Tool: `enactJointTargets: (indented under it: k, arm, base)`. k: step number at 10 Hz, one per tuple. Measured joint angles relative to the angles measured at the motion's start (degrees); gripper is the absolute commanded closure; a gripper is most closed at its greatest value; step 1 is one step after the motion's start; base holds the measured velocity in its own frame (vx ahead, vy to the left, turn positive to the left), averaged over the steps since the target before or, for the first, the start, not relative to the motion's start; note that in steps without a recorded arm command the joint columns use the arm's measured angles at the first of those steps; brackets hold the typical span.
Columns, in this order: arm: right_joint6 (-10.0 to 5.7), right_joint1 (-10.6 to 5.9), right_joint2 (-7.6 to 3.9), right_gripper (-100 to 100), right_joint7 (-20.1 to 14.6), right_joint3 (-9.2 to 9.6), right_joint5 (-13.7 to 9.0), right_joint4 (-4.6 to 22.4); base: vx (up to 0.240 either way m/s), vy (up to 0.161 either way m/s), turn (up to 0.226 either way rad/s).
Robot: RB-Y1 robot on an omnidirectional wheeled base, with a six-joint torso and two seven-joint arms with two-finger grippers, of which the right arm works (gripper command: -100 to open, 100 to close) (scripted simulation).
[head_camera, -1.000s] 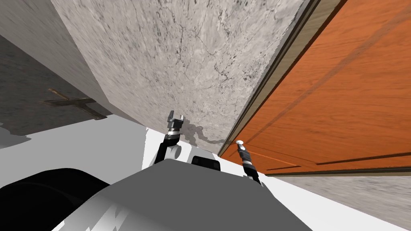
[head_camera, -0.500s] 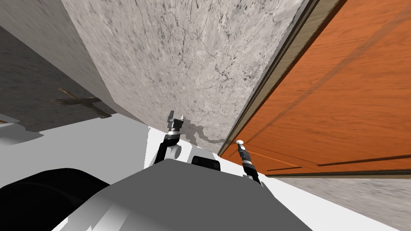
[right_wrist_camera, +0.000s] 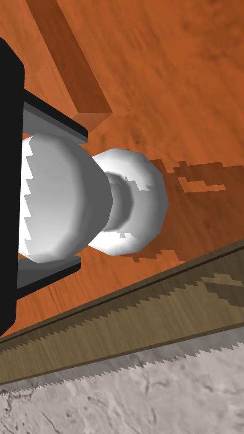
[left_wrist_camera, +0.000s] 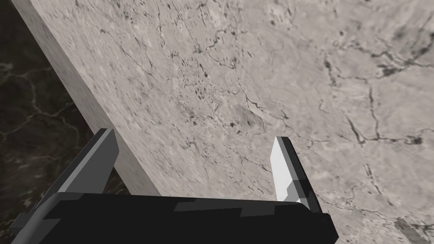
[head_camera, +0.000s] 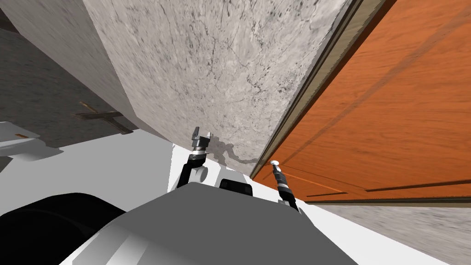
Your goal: Pull the door open
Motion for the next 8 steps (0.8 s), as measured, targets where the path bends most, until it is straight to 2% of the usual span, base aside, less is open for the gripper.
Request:
enactJointTargets:
  k: [8]
  arm:
    - [0.20,-0.84,0.07,100,-11.3,0.34,-1.9,0.7]
  base:
    - [-0.041,-0.015,0.047]
